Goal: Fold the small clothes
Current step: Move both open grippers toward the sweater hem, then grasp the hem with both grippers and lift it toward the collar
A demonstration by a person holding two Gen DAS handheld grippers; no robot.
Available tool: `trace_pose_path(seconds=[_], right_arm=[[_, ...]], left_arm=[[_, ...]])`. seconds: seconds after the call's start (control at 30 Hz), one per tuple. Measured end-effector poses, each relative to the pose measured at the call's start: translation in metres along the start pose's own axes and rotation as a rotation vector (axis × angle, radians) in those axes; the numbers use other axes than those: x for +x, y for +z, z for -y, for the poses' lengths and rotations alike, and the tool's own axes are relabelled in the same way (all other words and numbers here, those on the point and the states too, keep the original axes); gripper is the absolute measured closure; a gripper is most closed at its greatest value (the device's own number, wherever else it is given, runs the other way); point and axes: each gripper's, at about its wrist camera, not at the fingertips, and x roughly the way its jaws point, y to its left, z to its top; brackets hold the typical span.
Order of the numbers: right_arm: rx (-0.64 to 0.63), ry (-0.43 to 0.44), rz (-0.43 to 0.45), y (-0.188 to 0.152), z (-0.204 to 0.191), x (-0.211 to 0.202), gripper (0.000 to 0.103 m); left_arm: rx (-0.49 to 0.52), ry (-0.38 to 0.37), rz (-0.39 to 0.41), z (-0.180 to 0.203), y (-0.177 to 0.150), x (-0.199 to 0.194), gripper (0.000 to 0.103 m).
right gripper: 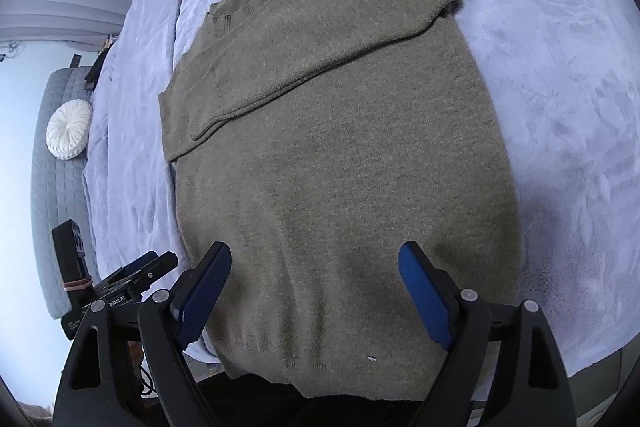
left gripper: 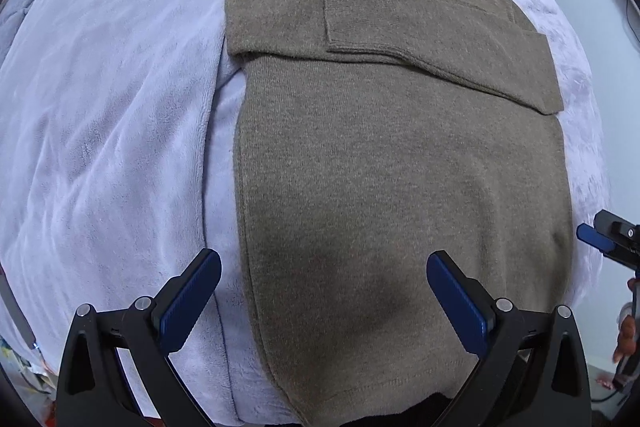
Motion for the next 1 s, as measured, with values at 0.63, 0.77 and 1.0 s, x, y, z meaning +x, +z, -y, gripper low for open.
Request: trace_pose_path(seconds=[0.63, 0.77, 1.0], right_arm=[[0.215, -0.043, -0.125, -0.044, 0.102, -0.002, 0.015], [0.175, 0.015, -0.199, -0.053, 0.101, 0.009, 0.015], [0.137, 0.126, -0.322, -0.072, 0.088, 0.038, 0.014]], left_arm=[[-0.024, -0.259, -0.243, -0.04, -0.056, 0.049, 0.0], [0.012, -0.354, -0.319, -0.03, -0.063, 0.057, 0.0], [0.006, -0.423, -0.397, -0.021, -0.078, 0.07, 0.0]])
